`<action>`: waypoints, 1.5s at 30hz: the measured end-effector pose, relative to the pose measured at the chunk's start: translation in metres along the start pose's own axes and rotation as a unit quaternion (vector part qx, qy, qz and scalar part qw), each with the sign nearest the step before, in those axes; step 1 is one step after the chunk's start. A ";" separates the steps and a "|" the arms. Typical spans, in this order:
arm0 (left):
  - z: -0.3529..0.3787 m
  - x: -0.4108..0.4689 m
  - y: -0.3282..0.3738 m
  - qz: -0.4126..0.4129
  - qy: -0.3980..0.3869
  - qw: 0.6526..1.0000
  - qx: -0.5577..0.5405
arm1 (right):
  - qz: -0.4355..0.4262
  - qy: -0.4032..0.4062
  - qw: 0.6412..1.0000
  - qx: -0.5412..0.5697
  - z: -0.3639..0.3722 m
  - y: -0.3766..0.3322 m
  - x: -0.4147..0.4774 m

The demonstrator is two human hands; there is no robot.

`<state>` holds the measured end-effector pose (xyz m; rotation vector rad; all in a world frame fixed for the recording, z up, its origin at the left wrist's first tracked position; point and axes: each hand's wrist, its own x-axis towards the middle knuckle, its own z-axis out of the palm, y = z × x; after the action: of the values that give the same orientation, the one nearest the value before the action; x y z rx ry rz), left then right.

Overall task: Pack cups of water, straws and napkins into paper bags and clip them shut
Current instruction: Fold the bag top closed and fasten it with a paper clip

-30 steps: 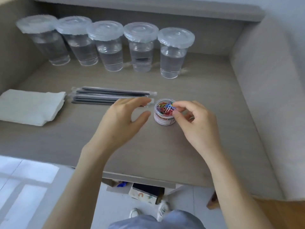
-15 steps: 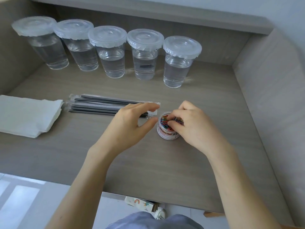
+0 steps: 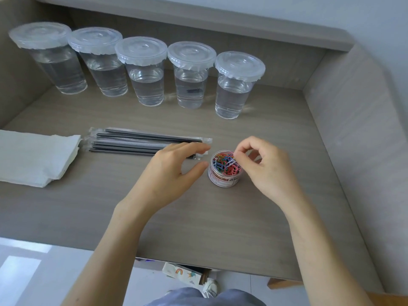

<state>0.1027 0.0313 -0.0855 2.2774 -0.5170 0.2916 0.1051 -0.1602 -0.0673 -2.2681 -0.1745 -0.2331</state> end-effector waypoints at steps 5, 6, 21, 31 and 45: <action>-0.001 -0.008 0.007 0.014 -0.003 0.999 -0.051 | 0.066 0.080 0.991 0.079 -0.010 -0.002 -0.020; 0.000 -0.011 0.008 0.019 -0.007 0.998 -0.064 | 0.076 0.093 0.988 0.094 -0.011 -0.003 -0.026; 0.039 -0.071 0.096 0.054 -0.092 0.984 -0.145 | 0.131 0.176 0.942 0.254 -0.063 0.007 -0.165; 0.181 -0.143 0.277 0.157 -0.196 0.953 -0.167 | 0.187 0.253 0.923 0.223 -0.192 0.082 -0.363; 0.369 -0.114 0.428 0.232 -0.304 0.908 -0.170 | 0.261 0.367 0.874 0.184 -0.336 0.217 -0.453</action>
<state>-0.1737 -0.4743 -0.1035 1.8463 -1.3284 -0.2843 -0.3284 -0.5777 -0.1139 -1.6291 0.7260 -0.6815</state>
